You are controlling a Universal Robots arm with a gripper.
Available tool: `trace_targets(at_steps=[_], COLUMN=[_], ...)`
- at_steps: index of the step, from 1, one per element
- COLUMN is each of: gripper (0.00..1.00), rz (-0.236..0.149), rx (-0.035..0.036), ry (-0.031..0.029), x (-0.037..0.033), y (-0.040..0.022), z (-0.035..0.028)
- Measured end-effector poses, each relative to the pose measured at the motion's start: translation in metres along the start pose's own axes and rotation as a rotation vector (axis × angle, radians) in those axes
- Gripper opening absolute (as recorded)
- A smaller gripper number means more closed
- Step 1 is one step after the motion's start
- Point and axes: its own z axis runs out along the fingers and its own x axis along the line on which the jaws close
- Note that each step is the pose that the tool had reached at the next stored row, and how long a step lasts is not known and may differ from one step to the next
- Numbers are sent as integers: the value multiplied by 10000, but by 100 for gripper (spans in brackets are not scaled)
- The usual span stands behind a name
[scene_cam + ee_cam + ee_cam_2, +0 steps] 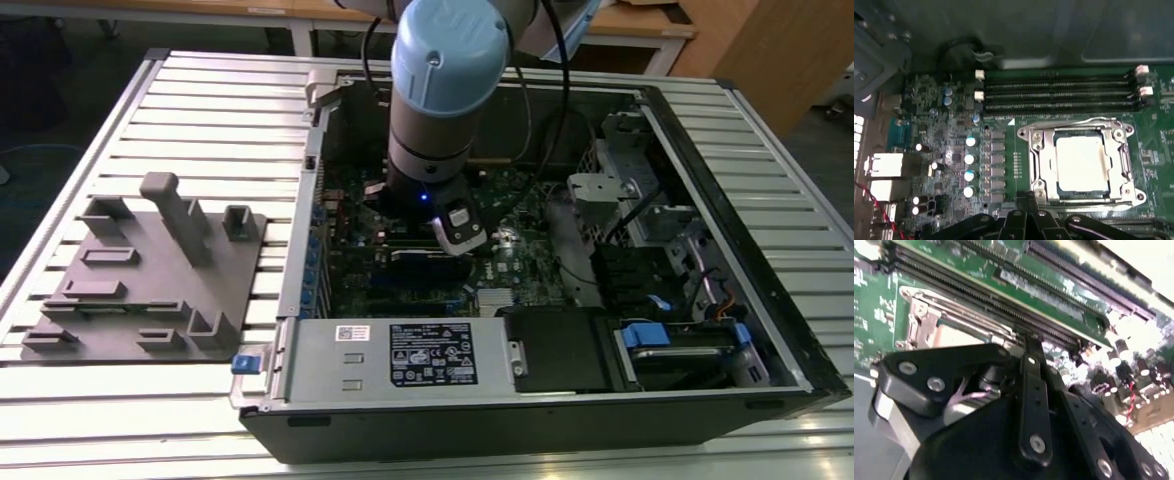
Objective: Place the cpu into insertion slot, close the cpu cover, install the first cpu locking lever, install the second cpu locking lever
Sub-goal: 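Install the second cpu locking lever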
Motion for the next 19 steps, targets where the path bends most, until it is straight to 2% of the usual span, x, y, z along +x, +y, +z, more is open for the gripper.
trace_targets(at_steps=[1, 5, 7, 10, 13, 14, 15, 16, 19], gripper=[11, 11, 11, 11, 11, 11, 11, 11, 11], rz=[0, -2, 1, 2, -6, -9, -10, -11, -11], rx=[-33, -58, 13, 167, 224, 220, -44, -180, -190], ry=[2, 1, -6, -20, -30, -34, 6, 27, 26], x=[0, 0, 0, 0, 0, 0, -5, -7, -8], y=[0, -26, -40, -45, -36, -35, -54, -60, -58], z=[0, -5, -8, -11, -11, -12, 8, 18, 22])
